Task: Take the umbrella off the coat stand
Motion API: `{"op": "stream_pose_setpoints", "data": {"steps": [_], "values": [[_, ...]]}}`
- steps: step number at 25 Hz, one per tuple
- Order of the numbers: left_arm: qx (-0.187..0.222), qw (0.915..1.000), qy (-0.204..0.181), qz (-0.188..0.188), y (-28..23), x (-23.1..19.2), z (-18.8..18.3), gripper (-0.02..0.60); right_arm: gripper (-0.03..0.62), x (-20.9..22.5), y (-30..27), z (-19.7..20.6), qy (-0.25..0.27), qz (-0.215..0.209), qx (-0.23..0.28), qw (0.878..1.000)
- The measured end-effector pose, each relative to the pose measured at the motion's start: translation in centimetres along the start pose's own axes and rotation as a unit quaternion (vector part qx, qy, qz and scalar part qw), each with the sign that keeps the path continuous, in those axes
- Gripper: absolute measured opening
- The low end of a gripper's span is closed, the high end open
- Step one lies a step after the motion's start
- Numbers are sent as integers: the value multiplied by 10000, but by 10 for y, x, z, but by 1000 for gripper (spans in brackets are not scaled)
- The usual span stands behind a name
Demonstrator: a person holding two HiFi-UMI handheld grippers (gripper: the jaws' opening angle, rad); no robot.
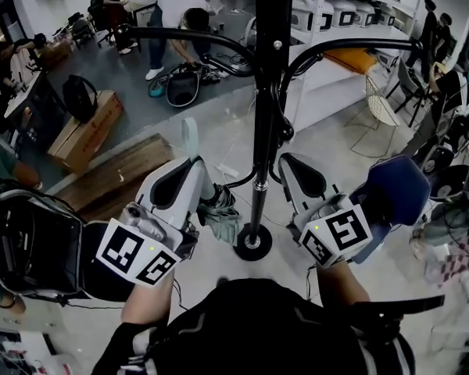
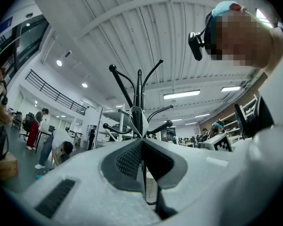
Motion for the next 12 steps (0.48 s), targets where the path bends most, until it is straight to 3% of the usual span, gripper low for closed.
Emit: {"op": "stream_pose_setpoints", "data": {"steps": [12], "values": [[-381, 9989, 219, 157, -9, 12, 55, 12, 8, 3, 2, 8, -4, 60, -137, 9999]]}}
Point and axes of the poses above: the fingertips, and each gripper's own axes: y backward along the fingers, x to its right, z out of its underside, the point moved 5 cm from there along y, backward along the fingers, and after that the axes turned 6 degrees about -z, right-handed, at the moved point
